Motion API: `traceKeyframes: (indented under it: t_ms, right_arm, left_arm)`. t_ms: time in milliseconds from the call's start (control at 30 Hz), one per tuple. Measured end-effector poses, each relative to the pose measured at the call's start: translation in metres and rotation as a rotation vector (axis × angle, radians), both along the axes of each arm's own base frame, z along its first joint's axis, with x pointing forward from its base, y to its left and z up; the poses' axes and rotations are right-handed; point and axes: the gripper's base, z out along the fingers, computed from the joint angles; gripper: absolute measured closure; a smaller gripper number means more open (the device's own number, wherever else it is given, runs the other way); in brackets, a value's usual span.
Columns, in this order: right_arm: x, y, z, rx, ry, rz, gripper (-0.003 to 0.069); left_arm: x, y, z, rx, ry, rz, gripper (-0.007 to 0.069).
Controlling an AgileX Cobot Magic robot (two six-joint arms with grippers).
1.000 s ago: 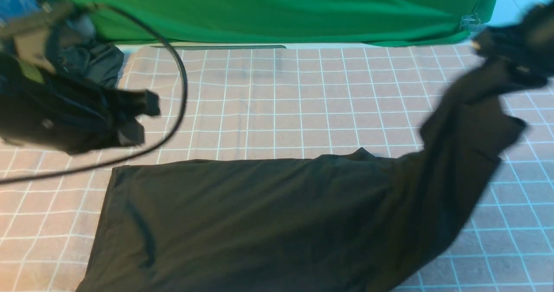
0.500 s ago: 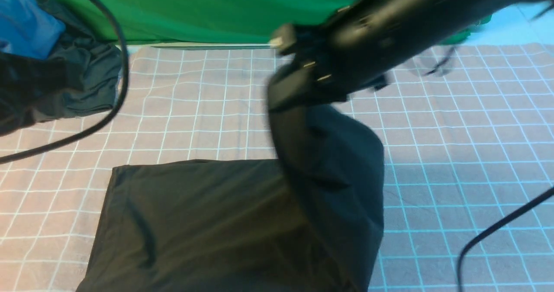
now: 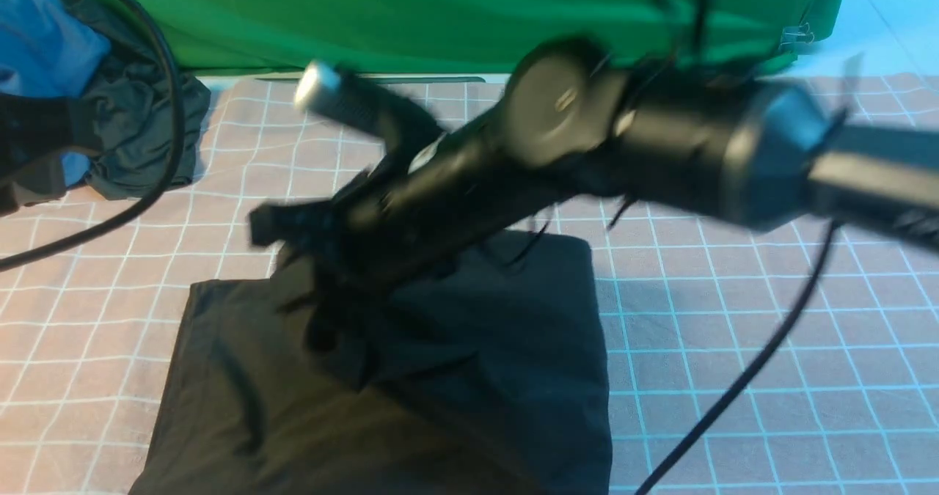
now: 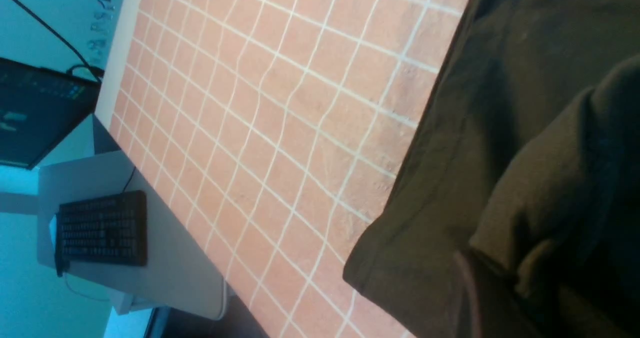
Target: Fold a long-sleeved shirt over a pink coffee tablecloth.
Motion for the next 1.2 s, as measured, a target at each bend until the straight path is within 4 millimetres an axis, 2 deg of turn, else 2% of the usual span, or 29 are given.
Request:
traceKeyframes:
  t_ms: [133,333,533,567,633,767,833,867,967,1000,1067,1200]
  right_arm:
    - [-0.011,0.021,-0.019,0.001,-0.002,0.01,0.0559]
    - [-0.021,0.042,-0.033,0.024,-0.05,-0.037,0.0538]
    - [-0.015,0.052,-0.044,0.043,-0.035,-0.081,0.0361]
    - [-0.015,0.053,-0.043,0.046,-0.027,-0.068,0.0312]
    - [-0.017,0.055,-0.039,0.044,-0.036,-0.028,0.028]
    - [-0.016,0.053,-0.02,0.013,-0.111,0.202,0.026]
    - [-0.01,0.041,-0.008,-0.041,-0.128,0.349,0.0301]
    - [-0.004,0.032,-0.002,-0.079,-0.134,0.402,0.0344]
    - [0.022,-0.005,0.015,-0.243,-0.154,0.483,0.0539]
    - [0.024,-0.008,0.016,-0.256,-0.158,0.481,0.0549]
    - [0.044,-0.039,0.027,-0.387,-0.206,0.427,0.0608]
    - [0.067,-0.099,0.067,-0.511,-0.295,0.263,0.0621]
  left_arm:
    - [0.0,0.0,0.0,-0.006,0.0,0.007,0.061]
    - [0.0,0.0,0.0,-0.009,0.0,0.009,0.061]
    - [0.0,0.0,0.0,-0.01,0.0,0.01,0.061]
    - [0.0,0.0,0.0,-0.011,0.001,0.01,0.061]
    - [0.0,0.0,0.0,-0.011,0.002,0.01,0.061]
    - [-0.002,0.0,-0.002,-0.019,0.024,0.012,0.061]
    - [-0.003,-0.002,-0.003,-0.034,0.047,0.011,0.061]
    - [-0.003,-0.003,-0.004,-0.044,0.056,0.01,0.061]
    - [0.002,-0.01,-0.009,-0.108,0.1,-0.012,0.061]
    - [0.003,-0.01,-0.009,-0.107,0.102,-0.013,0.061]
    - [0.011,-0.019,-0.017,-0.155,0.155,-0.047,0.061]
    - [0.035,-0.037,-0.036,-0.233,0.263,-0.133,0.061]
